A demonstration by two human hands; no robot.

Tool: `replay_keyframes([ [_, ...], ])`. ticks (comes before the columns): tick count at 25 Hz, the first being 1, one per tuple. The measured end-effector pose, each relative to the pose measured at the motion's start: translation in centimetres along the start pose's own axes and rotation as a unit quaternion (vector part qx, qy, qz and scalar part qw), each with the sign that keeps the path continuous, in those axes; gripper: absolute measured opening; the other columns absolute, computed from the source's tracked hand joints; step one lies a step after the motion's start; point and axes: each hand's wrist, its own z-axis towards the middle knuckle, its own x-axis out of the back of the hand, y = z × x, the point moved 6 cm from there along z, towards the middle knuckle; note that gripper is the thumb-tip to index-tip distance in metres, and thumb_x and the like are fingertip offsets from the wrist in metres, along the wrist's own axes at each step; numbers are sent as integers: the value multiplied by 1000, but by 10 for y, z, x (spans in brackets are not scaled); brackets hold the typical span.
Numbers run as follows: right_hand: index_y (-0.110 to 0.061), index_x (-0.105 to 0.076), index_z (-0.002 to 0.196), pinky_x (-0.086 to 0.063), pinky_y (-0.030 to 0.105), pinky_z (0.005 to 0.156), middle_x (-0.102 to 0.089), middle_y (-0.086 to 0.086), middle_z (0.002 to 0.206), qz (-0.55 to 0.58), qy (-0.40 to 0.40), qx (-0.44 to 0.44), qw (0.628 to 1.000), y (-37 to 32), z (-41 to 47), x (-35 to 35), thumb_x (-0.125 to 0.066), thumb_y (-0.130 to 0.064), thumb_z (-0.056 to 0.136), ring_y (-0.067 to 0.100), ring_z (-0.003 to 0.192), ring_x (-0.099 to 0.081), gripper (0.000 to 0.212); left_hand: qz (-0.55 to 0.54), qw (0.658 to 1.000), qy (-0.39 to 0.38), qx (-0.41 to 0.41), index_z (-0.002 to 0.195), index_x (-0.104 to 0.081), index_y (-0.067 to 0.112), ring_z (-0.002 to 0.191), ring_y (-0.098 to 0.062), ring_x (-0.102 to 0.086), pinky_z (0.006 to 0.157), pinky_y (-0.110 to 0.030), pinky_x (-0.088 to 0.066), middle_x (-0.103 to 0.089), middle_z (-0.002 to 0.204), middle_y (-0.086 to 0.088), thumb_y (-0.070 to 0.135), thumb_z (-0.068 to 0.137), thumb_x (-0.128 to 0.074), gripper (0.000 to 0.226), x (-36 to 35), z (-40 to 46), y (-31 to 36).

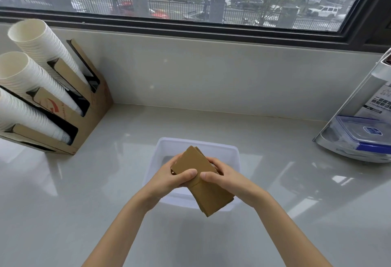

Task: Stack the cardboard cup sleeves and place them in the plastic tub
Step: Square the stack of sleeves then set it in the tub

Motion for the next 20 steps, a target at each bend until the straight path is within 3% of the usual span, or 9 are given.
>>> replay_keyframes([
  [6, -25, -47, 122, -52, 26, 77, -62, 2, 112, 70, 19, -15, 997, 9, 11, -5, -60, -48, 65, 16, 93, -63, 62, 14, 998, 41, 40, 126, -42, 24, 98, -11, -65, 71, -14, -56, -60, 115, -1, 47, 62, -68, 73, 8, 4, -7],
  [10, -12, -60, 110, -50, 27, 63, -66, 8, 99, 143, -5, -43, 989, 15, 20, -15, -61, -54, 55, 21, 83, -63, 70, 48, 992, 97, 66, 133, -31, 20, 99, -13, -60, 75, -22, -57, -54, 118, -4, 42, 81, -60, 64, 17, 11, -5],
  [13, -18, -66, 93, -44, 27, 55, -67, 5, 84, 232, -10, -44, 972, 14, 21, -17, -60, -48, 62, 20, 72, -61, 44, 36, 993, 86, 75, 132, -36, 18, 107, -14, -59, 77, -27, -57, -55, 121, -4, 52, 85, -46, 59, 23, 17, -2],
  [16, -19, -63, 83, -46, 21, 49, -69, -5, 60, 300, 7, -49, 953, 20, 28, -13, -57, -40, 76, 10, 54, -63, 23, 21, 990, 130, 58, 116, -46, 21, 94, -4, -60, 71, -21, -54, -58, 106, 6, 41, 93, -37, 32, 42, 18, 5],
  [20, -19, -64, 82, -46, 26, 59, -71, -4, 61, 334, 30, -56, 941, 23, 39, -7, -57, -40, 75, 10, 55, -65, 23, 11, 973, 227, 28, 123, -48, 14, 98, -14, -58, 76, -24, -50, -58, 112, -2, 23, 94, -43, 31, 77, 14, 4],
])
